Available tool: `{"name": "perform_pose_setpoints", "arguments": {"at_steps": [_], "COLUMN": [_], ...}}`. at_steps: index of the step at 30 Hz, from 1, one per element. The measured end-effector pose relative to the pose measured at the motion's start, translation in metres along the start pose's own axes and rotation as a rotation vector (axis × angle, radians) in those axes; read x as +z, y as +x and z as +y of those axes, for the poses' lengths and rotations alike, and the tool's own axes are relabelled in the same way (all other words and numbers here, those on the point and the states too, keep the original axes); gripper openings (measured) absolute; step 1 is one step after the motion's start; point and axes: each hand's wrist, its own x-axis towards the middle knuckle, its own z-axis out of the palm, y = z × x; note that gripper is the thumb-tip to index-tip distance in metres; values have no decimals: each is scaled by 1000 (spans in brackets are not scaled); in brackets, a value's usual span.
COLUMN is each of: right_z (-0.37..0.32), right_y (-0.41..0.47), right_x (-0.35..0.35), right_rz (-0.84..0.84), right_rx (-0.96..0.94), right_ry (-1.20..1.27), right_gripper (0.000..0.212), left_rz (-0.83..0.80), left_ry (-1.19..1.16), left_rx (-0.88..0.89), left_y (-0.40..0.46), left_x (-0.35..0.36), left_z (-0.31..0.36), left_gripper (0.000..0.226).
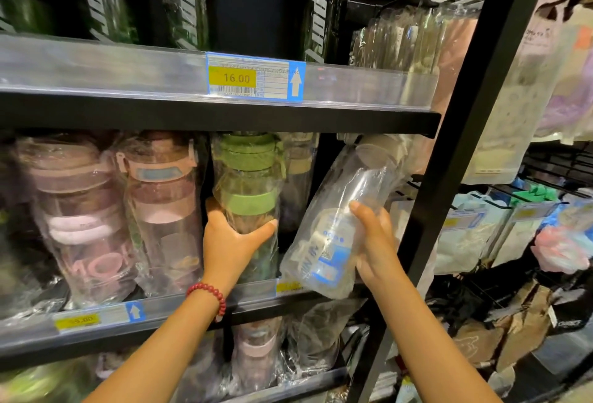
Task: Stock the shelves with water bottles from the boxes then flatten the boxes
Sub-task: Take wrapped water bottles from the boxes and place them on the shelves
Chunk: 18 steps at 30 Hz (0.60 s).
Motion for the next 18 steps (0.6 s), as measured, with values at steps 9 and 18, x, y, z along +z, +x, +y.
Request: {"name": "perform_pose_setpoints", "arguments": {"at_steps": [9, 18], "right_z": [15, 37], "right_y": [15, 16], "right_x": [16, 6], "right_rz": [137, 24], "right_rx": [-151, -260], "right_ry": [-14, -500], "right_gripper": [51, 100], "left_rz": [-64, -65], "left_ry": [-28, -27], "left_rx": [-3, 17], "left_y": [1, 0], "left_x": [-4, -6], "left_z": [-2, -6], "left_gripper": [67, 71]}}
